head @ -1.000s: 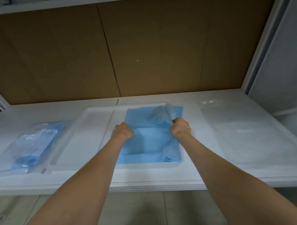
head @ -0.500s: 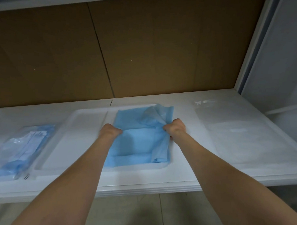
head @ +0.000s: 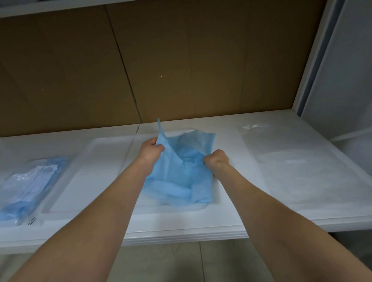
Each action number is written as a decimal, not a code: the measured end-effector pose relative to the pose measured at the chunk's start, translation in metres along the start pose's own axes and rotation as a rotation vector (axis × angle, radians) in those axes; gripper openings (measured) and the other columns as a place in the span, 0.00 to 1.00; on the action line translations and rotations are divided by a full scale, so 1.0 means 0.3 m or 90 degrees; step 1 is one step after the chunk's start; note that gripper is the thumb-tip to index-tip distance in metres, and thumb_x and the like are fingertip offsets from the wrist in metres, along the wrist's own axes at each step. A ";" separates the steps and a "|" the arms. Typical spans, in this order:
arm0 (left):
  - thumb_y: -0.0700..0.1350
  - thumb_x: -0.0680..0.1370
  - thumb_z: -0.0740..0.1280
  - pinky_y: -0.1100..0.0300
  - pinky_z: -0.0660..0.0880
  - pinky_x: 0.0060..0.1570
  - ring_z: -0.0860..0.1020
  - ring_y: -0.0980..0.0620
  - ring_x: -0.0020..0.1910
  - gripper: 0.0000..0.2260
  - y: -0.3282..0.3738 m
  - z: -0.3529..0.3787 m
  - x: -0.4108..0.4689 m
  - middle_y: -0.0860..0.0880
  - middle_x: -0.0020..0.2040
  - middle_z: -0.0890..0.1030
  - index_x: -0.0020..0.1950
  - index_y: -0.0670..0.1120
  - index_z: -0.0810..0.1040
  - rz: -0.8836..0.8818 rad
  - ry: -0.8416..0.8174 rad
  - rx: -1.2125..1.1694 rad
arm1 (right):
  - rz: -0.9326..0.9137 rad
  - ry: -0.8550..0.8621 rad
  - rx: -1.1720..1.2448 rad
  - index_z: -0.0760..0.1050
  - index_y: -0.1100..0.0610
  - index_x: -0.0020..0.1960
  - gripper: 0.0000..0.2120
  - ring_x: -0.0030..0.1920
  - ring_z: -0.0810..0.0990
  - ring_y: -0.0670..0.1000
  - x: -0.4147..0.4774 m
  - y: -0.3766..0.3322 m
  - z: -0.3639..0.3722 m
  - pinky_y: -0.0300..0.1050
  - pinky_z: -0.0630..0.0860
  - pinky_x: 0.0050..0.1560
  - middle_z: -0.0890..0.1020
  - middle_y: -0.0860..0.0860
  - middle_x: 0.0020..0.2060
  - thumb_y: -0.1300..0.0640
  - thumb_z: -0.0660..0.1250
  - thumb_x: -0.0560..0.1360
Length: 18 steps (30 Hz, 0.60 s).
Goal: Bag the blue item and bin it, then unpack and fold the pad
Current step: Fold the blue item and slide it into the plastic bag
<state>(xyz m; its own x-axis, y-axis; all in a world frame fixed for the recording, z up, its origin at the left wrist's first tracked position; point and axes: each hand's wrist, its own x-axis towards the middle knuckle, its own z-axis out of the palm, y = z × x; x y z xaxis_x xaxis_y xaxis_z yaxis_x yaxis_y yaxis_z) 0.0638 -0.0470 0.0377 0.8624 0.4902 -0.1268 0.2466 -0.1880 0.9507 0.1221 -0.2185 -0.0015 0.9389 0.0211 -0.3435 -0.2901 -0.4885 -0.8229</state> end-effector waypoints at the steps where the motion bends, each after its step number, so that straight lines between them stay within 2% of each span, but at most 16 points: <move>1: 0.33 0.77 0.59 0.57 0.74 0.46 0.77 0.45 0.43 0.11 0.014 0.011 0.003 0.45 0.47 0.80 0.52 0.46 0.76 0.015 0.009 -0.012 | -0.014 0.006 0.006 0.73 0.60 0.53 0.08 0.52 0.80 0.59 0.005 -0.006 -0.002 0.46 0.76 0.46 0.76 0.55 0.47 0.59 0.62 0.75; 4: 0.34 0.77 0.58 0.53 0.76 0.49 0.78 0.46 0.45 0.12 0.074 0.051 0.029 0.45 0.47 0.80 0.53 0.47 0.76 0.061 0.042 -0.062 | -0.055 0.022 0.075 0.74 0.59 0.53 0.10 0.47 0.77 0.57 0.015 -0.038 -0.025 0.45 0.73 0.44 0.76 0.55 0.47 0.55 0.60 0.76; 6: 0.34 0.76 0.58 0.51 0.76 0.53 0.78 0.45 0.48 0.13 0.128 0.081 0.051 0.45 0.49 0.80 0.53 0.48 0.76 0.085 0.054 -0.091 | -0.074 0.028 0.168 0.74 0.59 0.58 0.13 0.48 0.77 0.57 0.019 -0.062 -0.059 0.45 0.74 0.46 0.77 0.56 0.50 0.56 0.58 0.77; 8: 0.35 0.76 0.58 0.53 0.74 0.50 0.77 0.47 0.47 0.13 0.189 0.121 0.057 0.46 0.48 0.79 0.52 0.49 0.77 0.110 0.045 -0.122 | -0.110 0.046 0.227 0.72 0.58 0.55 0.10 0.49 0.77 0.57 0.022 -0.081 -0.115 0.46 0.74 0.46 0.78 0.57 0.51 0.59 0.56 0.77; 10: 0.35 0.77 0.58 0.55 0.73 0.48 0.76 0.48 0.46 0.12 0.244 0.165 0.048 0.46 0.45 0.79 0.52 0.49 0.76 0.131 0.038 -0.158 | -0.145 0.054 0.252 0.69 0.57 0.51 0.06 0.45 0.76 0.55 0.016 -0.095 -0.183 0.43 0.72 0.39 0.76 0.56 0.46 0.61 0.55 0.78; 13: 0.37 0.79 0.61 0.61 0.74 0.42 0.76 0.53 0.39 0.09 0.303 0.232 0.002 0.50 0.43 0.78 0.55 0.50 0.75 0.129 0.027 -0.228 | -0.173 0.063 0.310 0.69 0.54 0.52 0.06 0.40 0.75 0.52 -0.013 -0.103 -0.295 0.40 0.71 0.34 0.76 0.54 0.44 0.63 0.56 0.79; 15: 0.39 0.78 0.65 0.62 0.75 0.42 0.76 0.56 0.38 0.08 0.320 0.273 -0.039 0.52 0.41 0.78 0.57 0.47 0.75 0.142 0.002 -0.235 | -0.161 0.068 0.363 0.69 0.52 0.53 0.07 0.42 0.75 0.51 -0.047 -0.100 -0.366 0.40 0.73 0.36 0.76 0.53 0.45 0.62 0.58 0.79; 18: 0.37 0.75 0.69 0.62 0.77 0.38 0.78 0.54 0.38 0.13 0.325 0.325 -0.118 0.50 0.42 0.79 0.59 0.44 0.75 0.145 -0.036 -0.206 | -0.125 0.066 0.415 0.73 0.53 0.52 0.05 0.47 0.77 0.54 -0.082 -0.074 -0.459 0.49 0.77 0.50 0.79 0.56 0.48 0.60 0.64 0.76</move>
<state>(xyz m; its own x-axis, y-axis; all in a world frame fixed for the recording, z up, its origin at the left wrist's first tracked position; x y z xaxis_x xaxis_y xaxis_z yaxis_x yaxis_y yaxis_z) 0.1004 -0.1657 0.1073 0.9039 0.4182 0.0901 -0.0971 -0.0045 0.9953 0.1310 -0.3282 0.0877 0.9889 -0.0436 -0.1423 -0.1349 0.1403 -0.9809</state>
